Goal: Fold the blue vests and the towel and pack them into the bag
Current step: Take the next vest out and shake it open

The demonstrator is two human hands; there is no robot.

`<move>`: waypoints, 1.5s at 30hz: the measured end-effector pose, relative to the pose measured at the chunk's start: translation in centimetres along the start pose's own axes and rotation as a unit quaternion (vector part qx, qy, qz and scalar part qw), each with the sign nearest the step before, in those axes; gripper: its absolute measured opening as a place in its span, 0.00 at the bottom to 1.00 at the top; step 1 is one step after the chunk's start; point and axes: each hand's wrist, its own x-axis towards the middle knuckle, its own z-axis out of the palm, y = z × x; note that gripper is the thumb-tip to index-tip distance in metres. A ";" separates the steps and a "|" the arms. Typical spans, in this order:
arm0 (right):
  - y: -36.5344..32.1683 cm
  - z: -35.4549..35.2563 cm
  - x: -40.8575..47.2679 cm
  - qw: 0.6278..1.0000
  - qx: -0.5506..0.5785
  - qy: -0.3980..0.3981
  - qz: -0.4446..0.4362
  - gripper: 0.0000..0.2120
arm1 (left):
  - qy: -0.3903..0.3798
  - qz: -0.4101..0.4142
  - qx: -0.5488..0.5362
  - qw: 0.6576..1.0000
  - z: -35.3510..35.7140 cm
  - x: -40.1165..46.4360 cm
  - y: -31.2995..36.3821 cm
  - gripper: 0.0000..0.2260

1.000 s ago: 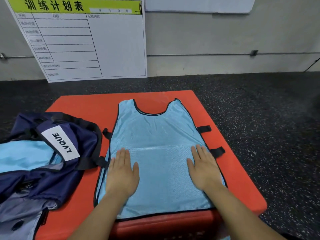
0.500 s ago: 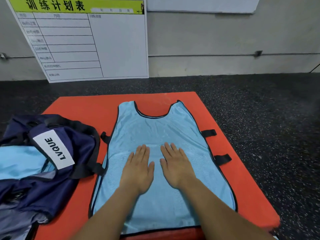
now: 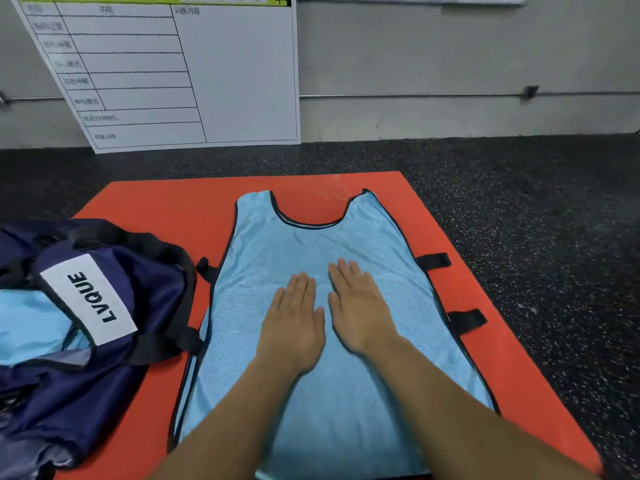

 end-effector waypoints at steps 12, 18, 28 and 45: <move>8.7 -1.9 0.3 0.988 -0.049 0.018 0.142 0.27 | 0.003 -0.143 0.074 0.987 -2.3 1.6 -9.6 0.31; 0.0 0.1 5.1 0.999 -0.005 -0.010 -0.046 0.28 | 0.009 0.013 0.010 1.000 0.0 5.3 -2.7 0.33; 9.7 -1.2 6.0 0.991 -0.052 -0.009 0.124 0.30 | -0.009 -0.108 0.027 0.994 -1.0 7.7 -10.8 0.29; 12.5 -0.6 11.4 0.988 -0.052 -0.040 0.138 0.30 | -0.068 -0.143 0.069 0.985 -0.8 14.0 -13.9 0.33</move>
